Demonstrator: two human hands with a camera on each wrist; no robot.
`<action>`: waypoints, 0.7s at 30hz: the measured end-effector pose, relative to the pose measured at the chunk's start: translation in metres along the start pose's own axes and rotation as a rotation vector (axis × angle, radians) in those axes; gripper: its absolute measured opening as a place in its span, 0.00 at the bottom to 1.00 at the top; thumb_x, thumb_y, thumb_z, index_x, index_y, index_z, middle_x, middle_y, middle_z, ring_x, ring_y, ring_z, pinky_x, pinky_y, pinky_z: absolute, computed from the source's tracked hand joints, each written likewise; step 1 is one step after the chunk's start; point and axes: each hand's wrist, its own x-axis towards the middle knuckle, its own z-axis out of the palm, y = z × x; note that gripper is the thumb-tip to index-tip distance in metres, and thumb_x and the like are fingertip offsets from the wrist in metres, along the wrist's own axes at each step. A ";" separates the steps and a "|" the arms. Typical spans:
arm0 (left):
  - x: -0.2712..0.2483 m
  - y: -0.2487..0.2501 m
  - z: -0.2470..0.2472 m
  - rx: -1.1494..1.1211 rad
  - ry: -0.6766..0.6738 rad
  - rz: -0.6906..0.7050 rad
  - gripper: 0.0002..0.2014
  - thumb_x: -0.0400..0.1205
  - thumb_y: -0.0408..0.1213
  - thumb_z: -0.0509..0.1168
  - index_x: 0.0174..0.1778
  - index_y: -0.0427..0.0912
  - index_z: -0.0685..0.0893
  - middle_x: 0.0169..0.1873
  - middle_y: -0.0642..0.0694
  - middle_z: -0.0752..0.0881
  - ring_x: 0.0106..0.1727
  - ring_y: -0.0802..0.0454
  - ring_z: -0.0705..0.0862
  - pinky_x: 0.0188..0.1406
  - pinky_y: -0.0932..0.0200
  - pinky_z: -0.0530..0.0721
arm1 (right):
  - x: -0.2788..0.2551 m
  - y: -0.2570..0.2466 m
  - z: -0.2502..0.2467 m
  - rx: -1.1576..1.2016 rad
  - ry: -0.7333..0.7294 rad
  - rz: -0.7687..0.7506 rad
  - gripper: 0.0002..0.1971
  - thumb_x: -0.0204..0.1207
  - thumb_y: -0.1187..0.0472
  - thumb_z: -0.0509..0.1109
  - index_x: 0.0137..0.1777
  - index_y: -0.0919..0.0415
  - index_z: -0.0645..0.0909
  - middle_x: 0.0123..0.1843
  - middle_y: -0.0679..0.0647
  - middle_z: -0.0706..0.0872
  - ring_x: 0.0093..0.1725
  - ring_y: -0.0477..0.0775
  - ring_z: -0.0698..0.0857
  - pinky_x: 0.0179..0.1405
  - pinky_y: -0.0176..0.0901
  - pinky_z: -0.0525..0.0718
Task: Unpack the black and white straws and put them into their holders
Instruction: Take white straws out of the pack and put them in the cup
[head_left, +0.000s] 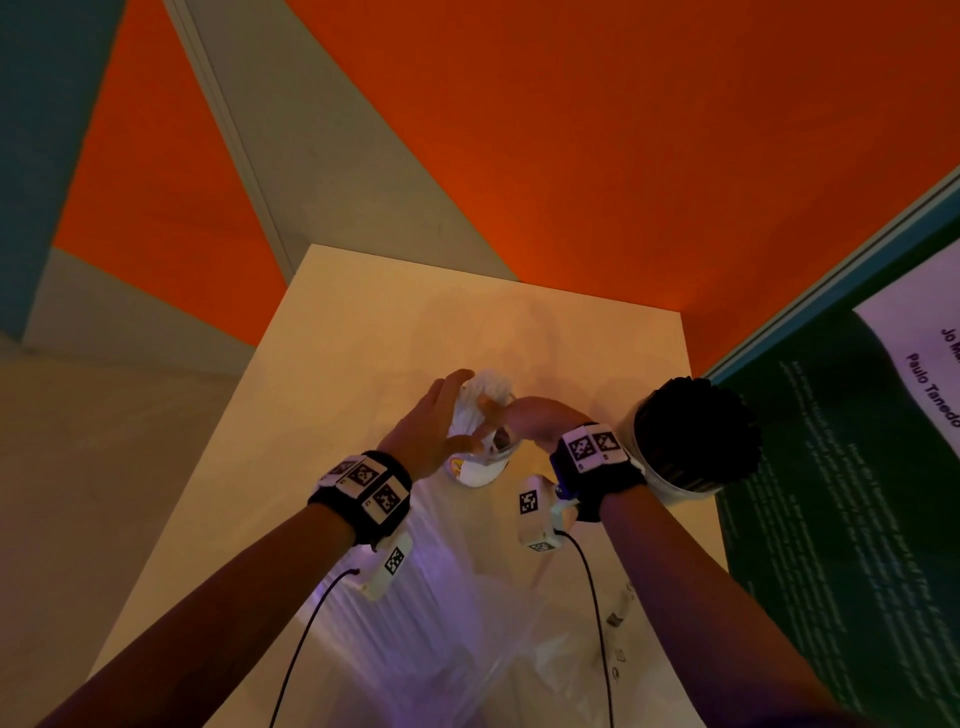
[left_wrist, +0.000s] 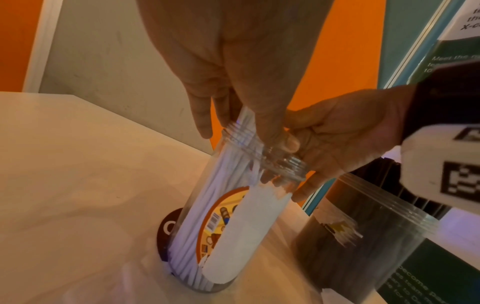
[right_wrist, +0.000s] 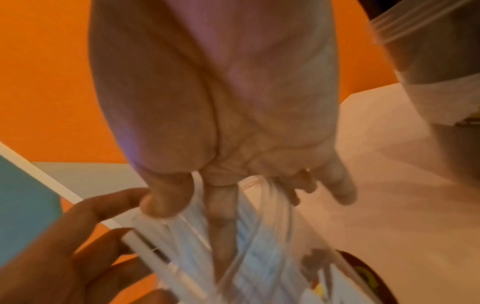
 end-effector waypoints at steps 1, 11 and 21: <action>0.000 0.000 0.000 -0.008 0.007 -0.010 0.45 0.74 0.40 0.76 0.80 0.47 0.55 0.78 0.43 0.63 0.77 0.47 0.66 0.62 0.58 0.70 | -0.002 0.003 -0.001 0.022 0.001 -0.008 0.17 0.79 0.49 0.67 0.62 0.56 0.86 0.76 0.62 0.74 0.72 0.61 0.73 0.72 0.52 0.71; 0.002 0.000 0.000 0.010 -0.025 0.001 0.46 0.75 0.44 0.75 0.82 0.47 0.52 0.80 0.42 0.61 0.79 0.46 0.64 0.70 0.51 0.71 | -0.008 -0.003 0.010 -0.481 0.040 -0.050 0.20 0.85 0.55 0.58 0.76 0.53 0.73 0.80 0.52 0.70 0.80 0.60 0.64 0.82 0.62 0.48; 0.000 0.002 -0.005 0.057 -0.062 0.014 0.42 0.79 0.43 0.71 0.82 0.51 0.50 0.77 0.41 0.65 0.75 0.43 0.69 0.62 0.53 0.73 | -0.001 0.002 0.023 0.290 0.276 -0.147 0.29 0.83 0.37 0.52 0.53 0.57 0.88 0.58 0.63 0.88 0.64 0.62 0.82 0.76 0.61 0.65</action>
